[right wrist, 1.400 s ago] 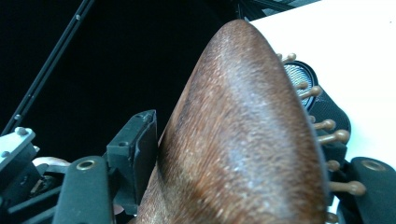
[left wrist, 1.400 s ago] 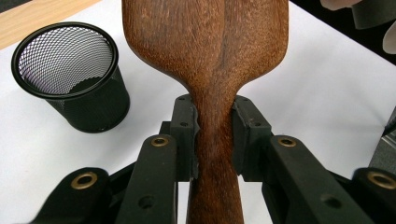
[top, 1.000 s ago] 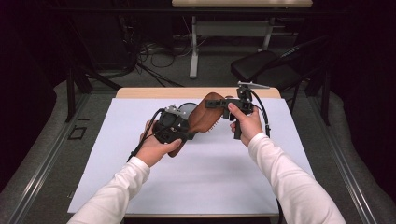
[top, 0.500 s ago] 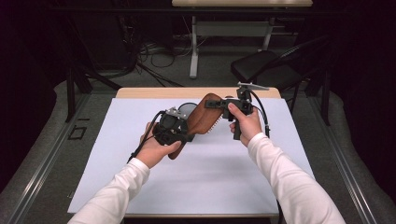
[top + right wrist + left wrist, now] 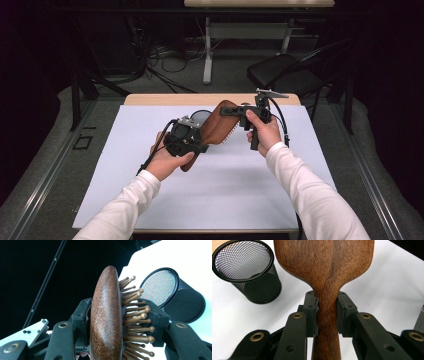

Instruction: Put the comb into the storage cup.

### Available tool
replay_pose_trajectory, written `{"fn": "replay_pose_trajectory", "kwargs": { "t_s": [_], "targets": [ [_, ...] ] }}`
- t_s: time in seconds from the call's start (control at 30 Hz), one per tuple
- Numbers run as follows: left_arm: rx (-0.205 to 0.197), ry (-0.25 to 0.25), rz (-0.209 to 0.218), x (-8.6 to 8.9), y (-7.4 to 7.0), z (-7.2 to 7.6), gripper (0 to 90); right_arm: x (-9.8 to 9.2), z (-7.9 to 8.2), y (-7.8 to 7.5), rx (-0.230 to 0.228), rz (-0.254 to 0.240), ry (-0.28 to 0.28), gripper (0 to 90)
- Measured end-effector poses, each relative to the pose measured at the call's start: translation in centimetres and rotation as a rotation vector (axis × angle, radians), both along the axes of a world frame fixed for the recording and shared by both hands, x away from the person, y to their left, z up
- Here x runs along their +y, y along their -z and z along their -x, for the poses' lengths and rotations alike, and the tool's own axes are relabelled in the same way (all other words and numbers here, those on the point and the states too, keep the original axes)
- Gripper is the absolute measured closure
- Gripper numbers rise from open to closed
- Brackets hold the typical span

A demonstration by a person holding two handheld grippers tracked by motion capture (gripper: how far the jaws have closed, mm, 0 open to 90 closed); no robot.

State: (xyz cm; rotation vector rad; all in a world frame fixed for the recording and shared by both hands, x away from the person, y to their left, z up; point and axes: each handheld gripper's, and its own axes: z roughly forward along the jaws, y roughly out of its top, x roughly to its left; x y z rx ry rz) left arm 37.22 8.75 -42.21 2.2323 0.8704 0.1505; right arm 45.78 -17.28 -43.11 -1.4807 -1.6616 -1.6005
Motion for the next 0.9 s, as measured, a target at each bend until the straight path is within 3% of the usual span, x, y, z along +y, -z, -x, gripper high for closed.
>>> {"fn": "replay_pose_trajectory", "kwargs": {
  "t_s": [0.9],
  "targets": [
    [-0.017,0.006,-0.011,0.27,0.21,0.34,72.2,0.0,-0.1,0.05,0.052,-0.033,-0.044,49.1]
  ]
}}
